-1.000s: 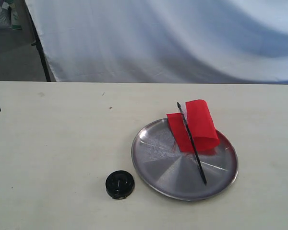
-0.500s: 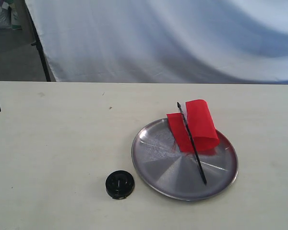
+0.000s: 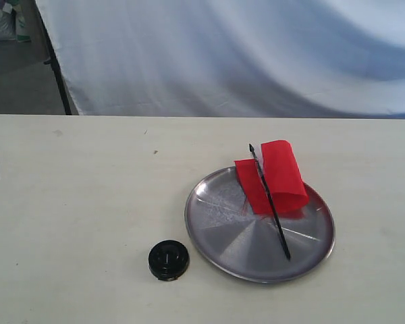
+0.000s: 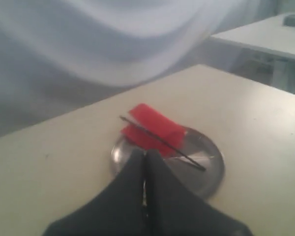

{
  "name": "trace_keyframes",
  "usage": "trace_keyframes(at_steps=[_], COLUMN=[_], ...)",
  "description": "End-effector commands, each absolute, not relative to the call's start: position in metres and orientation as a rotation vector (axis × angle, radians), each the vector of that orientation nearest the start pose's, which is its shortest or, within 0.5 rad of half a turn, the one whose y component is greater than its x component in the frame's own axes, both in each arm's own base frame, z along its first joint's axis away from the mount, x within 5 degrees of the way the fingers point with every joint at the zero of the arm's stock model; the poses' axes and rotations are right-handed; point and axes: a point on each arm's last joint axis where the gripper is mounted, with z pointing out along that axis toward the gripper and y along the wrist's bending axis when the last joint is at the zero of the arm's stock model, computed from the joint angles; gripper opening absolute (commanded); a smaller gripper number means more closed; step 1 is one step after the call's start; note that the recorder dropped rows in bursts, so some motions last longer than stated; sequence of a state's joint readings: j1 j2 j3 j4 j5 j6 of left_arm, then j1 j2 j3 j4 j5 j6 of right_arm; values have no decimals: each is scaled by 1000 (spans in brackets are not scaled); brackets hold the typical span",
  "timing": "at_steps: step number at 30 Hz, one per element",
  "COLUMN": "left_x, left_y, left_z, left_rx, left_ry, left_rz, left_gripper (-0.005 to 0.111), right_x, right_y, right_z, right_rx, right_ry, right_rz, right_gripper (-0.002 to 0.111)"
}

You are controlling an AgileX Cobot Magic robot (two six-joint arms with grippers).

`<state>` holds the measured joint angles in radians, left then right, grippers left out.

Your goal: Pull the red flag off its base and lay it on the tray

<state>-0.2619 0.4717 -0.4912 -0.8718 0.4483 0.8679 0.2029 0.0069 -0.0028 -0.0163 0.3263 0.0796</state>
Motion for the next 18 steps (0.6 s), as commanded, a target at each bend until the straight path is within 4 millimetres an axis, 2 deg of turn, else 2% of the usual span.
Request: trace_keyframes(at_steps=[1,5,7,10,13,18], left_x=[94,94,94,94,95,95], left_y=[-35,-32,-32,-30,-25,-23], left_z=[327,335,333,328,323,323], left_rx=[106,39,51,128,80,72], left_ry=[1716,1625,1646,1690,1747,1748], left_rz=[-458,-473,-471,-360,-307,-286], left_gripper=[0,0,0,0,0,0], right_x=[53,53,53,53,53,53], right_y=[10,10,10,10,10,10], right_z=[184,184,184,184,184,184], right_rx=[-128,-128,-128,-128,-128,-128], right_ry=[1803,1803,1803,1803,1803,1803], right_rz=[176,176,176,176,176,176], right_gripper=[0,0,0,0,0,0])
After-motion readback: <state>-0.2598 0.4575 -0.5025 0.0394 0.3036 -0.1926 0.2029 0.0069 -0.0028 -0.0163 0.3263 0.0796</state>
